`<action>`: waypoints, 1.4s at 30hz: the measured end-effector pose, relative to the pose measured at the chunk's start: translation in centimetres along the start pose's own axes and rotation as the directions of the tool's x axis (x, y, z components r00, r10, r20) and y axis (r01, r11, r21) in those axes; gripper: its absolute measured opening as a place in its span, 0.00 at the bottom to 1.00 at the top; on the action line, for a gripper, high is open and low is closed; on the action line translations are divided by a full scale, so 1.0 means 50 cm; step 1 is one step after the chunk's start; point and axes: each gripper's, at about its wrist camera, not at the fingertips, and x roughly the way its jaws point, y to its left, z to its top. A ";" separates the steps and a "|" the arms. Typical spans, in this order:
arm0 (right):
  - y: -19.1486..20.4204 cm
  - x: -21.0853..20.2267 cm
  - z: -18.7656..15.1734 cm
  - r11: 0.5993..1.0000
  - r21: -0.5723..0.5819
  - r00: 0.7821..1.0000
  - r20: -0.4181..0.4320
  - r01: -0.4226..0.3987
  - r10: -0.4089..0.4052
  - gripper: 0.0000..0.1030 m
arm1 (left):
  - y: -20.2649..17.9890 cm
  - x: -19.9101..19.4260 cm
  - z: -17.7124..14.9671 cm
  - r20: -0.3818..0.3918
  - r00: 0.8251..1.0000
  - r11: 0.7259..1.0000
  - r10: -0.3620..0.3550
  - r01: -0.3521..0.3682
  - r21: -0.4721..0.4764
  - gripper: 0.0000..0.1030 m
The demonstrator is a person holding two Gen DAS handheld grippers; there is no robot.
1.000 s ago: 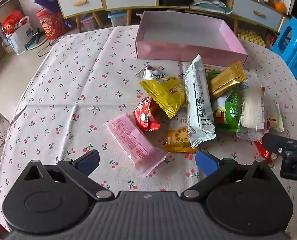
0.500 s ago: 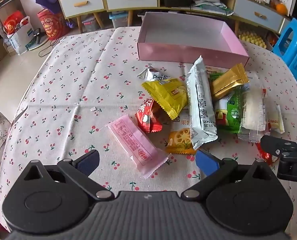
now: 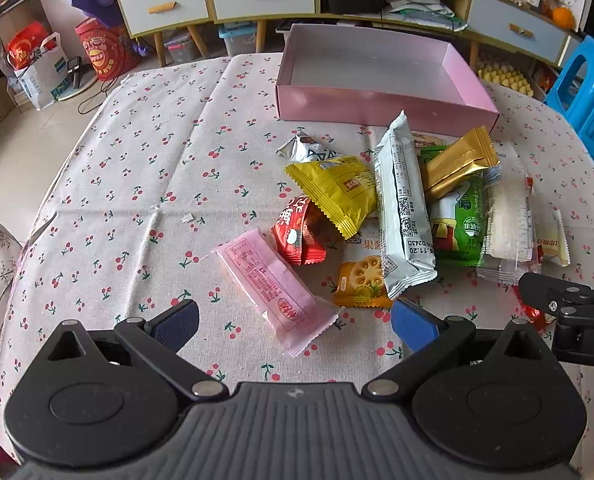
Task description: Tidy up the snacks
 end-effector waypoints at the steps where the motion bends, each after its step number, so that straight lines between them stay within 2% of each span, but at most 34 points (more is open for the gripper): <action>1: 0.000 0.000 0.000 1.000 0.000 1.000 0.000 0.000 0.000 1.00 | 0.000 0.001 0.000 0.000 1.000 1.000 0.000 0.000 0.000 1.00; 42: 0.003 0.008 -0.002 1.000 0.005 1.000 -0.014 -0.006 0.006 1.00 | 0.005 0.003 0.000 0.004 1.000 1.000 0.009 -0.009 0.001 1.00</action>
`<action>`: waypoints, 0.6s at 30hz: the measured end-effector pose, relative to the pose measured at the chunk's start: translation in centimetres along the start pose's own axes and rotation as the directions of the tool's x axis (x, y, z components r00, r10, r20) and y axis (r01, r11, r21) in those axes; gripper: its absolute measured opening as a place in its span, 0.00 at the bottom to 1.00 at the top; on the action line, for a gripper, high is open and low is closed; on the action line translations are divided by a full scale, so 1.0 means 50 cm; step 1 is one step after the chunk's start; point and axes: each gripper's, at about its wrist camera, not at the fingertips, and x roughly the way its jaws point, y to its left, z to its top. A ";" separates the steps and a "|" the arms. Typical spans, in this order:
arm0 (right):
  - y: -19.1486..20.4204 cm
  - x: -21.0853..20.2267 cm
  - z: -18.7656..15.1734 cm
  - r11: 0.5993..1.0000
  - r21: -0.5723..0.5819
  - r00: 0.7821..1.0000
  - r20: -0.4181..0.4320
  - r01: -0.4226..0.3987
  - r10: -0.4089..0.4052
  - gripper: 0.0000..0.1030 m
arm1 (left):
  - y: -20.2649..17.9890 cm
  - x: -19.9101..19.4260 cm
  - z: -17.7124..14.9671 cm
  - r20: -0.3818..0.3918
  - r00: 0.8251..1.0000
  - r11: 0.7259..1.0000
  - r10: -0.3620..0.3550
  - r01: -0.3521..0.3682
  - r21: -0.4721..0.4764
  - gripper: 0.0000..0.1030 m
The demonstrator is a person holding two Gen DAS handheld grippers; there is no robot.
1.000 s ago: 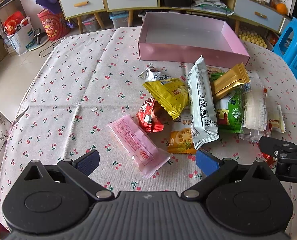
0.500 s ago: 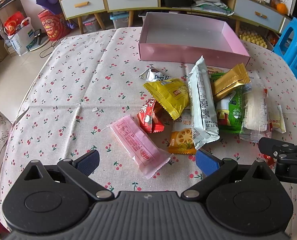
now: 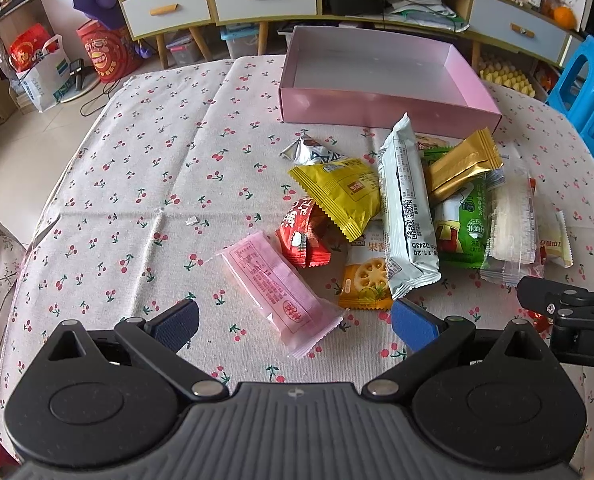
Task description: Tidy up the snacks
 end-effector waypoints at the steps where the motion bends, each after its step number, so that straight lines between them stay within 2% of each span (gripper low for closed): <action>1: 0.000 0.000 -0.001 1.000 0.000 1.000 -0.001 0.000 0.000 1.00 | 0.000 0.000 0.000 0.000 1.000 1.000 0.000 0.000 0.000 1.00; 18: -0.004 0.005 0.000 1.000 0.025 1.000 -0.013 -0.004 0.004 1.00 | 0.002 -0.002 0.005 0.014 1.000 1.000 0.014 -0.014 0.019 1.00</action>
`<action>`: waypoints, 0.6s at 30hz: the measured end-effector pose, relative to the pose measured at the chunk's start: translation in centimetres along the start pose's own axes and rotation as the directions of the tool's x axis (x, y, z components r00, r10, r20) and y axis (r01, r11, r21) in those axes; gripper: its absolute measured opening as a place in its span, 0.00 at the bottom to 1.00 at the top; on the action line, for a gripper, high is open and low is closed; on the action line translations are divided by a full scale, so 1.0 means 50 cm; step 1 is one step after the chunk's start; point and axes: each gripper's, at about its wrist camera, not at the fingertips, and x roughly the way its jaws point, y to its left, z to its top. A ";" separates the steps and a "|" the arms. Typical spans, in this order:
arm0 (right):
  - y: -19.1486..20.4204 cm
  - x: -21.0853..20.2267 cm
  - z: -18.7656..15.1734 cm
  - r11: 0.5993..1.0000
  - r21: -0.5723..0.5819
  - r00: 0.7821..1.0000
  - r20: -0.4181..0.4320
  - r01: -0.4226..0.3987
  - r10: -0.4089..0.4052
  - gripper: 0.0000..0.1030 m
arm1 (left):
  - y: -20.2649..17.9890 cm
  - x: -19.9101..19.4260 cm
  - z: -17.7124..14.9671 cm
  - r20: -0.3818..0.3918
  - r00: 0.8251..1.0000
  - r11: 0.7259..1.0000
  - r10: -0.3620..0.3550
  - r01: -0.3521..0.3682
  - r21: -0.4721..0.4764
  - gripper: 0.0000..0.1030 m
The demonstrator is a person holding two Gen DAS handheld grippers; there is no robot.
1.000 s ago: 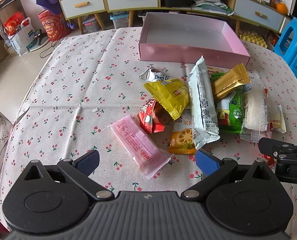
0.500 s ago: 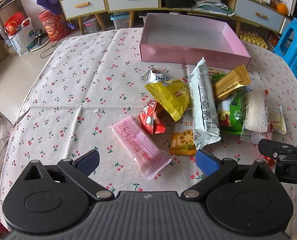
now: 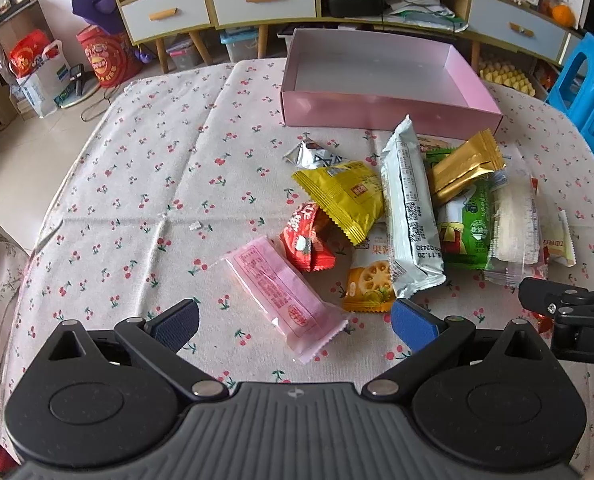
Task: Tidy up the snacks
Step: 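Grasp the yellow packet with the left tool while the right tool grasps a white bar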
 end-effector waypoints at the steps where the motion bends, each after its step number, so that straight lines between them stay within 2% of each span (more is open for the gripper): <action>1: -0.001 0.001 0.001 1.000 0.001 1.000 0.001 0.001 -0.001 1.00 | 0.001 -0.001 0.000 0.016 1.000 1.000 0.004 -0.005 0.004 1.00; 3: -0.004 0.000 0.005 1.000 -0.001 1.000 0.012 0.009 -0.009 1.00 | 0.003 -0.006 -0.001 0.071 0.998 1.000 0.000 -0.001 0.019 1.00; 5: -0.009 0.000 0.010 1.000 -0.005 0.999 0.033 0.019 -0.019 1.00 | 0.005 -0.006 0.002 0.093 0.996 0.999 -0.014 0.011 0.037 1.00; 10: -0.030 0.019 0.030 1.000 -0.004 1.000 0.019 0.001 -0.001 1.00 | 0.027 0.014 0.026 0.030 0.993 0.994 -0.111 0.111 0.013 0.99; 16: -0.072 0.041 0.072 0.983 0.122 0.990 -0.016 -0.134 0.137 1.00 | 0.046 0.034 0.060 0.038 0.990 0.990 -0.136 0.138 -0.041 0.98; 18: -0.083 0.046 0.082 0.967 0.176 0.982 -0.007 -0.185 0.189 1.00 | 0.050 0.045 0.071 0.036 0.987 0.985 -0.157 0.159 -0.065 0.91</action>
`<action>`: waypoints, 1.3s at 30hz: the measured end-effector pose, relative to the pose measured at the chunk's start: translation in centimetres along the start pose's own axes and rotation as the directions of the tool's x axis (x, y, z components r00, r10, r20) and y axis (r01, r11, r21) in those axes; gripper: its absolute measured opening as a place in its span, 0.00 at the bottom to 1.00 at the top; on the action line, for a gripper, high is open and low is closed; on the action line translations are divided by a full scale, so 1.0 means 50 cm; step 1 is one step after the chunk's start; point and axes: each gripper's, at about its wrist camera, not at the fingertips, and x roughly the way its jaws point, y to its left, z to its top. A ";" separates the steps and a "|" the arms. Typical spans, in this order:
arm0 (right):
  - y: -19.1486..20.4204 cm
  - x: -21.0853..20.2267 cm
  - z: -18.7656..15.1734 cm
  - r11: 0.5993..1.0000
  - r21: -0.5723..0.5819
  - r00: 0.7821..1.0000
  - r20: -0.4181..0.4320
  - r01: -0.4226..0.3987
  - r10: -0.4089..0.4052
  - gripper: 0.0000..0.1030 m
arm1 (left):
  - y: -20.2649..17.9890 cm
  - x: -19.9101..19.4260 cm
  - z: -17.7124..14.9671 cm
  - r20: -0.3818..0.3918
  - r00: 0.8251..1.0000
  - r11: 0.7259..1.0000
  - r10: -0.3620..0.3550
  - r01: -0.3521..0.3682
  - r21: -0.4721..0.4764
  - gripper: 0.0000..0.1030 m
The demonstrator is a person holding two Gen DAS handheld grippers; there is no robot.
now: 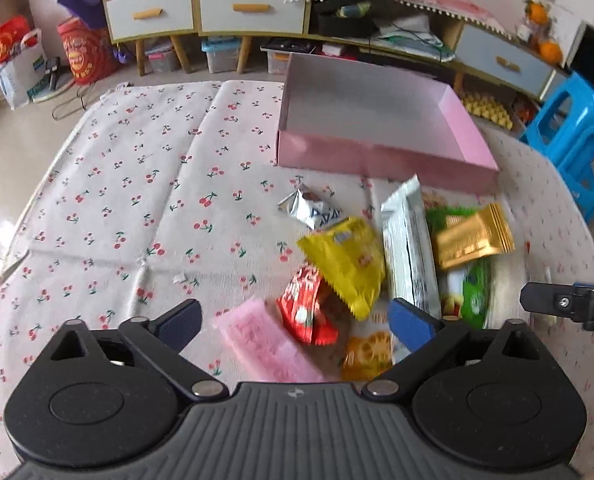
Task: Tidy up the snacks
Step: 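Grasp the yellow packet with the left tool while the right tool grasps a white bar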
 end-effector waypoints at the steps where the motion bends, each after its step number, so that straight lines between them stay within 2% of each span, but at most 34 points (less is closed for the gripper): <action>1: -0.005 0.002 0.005 0.999 0.030 1.000 0.000 -0.031 0.031 1.00 | 0.003 0.005 0.004 -0.001 1.000 1.000 -0.017 0.017 -0.008 0.90; 5: -0.016 0.017 0.015 0.987 0.108 0.993 -0.013 -0.115 0.117 0.98 | 0.016 0.027 0.020 0.003 0.997 0.997 -0.075 0.075 -0.022 0.74; 8: -0.015 0.029 0.017 0.984 0.128 0.992 -0.018 -0.125 0.128 0.88 | 0.021 0.046 0.027 0.025 0.995 0.995 -0.095 0.095 -0.013 0.58; 9: -0.017 0.034 0.018 0.983 0.137 0.991 -0.020 -0.125 0.129 0.81 | 0.023 0.050 0.028 0.031 0.994 0.994 -0.108 0.109 -0.023 0.54; 12: -0.025 0.048 0.017 0.978 0.166 0.991 -0.033 -0.125 0.132 0.65 | 0.029 0.052 0.031 0.045 0.983 0.981 -0.181 0.183 -0.061 0.46; 14: -0.030 0.054 0.016 0.976 0.180 0.991 -0.035 -0.118 0.127 0.61 | 0.025 0.056 0.033 0.046 0.975 0.972 -0.218 0.221 -0.073 0.40; 18: -0.034 0.059 0.014 0.975 0.196 0.993 -0.032 -0.108 0.117 0.53 | 0.022 0.073 0.034 0.032 0.972 0.967 -0.234 0.236 -0.100 0.37; 26: -0.033 0.081 0.008 0.975 0.198 0.992 -0.053 -0.104 0.116 0.52 | 0.042 0.095 0.037 0.040 0.960 0.937 -0.278 0.280 -0.211 0.37; 28: -0.041 0.084 0.009 0.970 0.221 0.991 -0.058 -0.105 0.121 0.39 | 0.047 0.099 0.036 0.042 0.956 0.926 -0.291 0.292 -0.241 0.35; 30: -0.048 0.082 0.010 0.967 0.234 0.991 -0.064 -0.098 0.116 0.32 | 0.053 0.097 0.036 0.043 0.953 0.914 -0.301 0.301 -0.273 0.30; 35: -0.056 0.073 0.011 0.959 0.261 0.990 -0.064 -0.108 0.129 0.29 | 0.070 0.087 0.034 0.066 0.941 0.883 -0.331 0.334 -0.330 0.20; 37: -0.056 0.065 0.013 0.958 0.263 0.990 -0.057 -0.112 0.131 0.24 | 0.070 0.076 0.035 0.076 0.943 0.884 -0.325 0.331 -0.330 0.19; 39: -0.056 0.056 0.016 0.955 0.268 0.989 -0.044 -0.123 0.140 0.22 | 0.070 0.062 0.036 0.090 0.945 0.889 -0.315 0.327 -0.321 0.17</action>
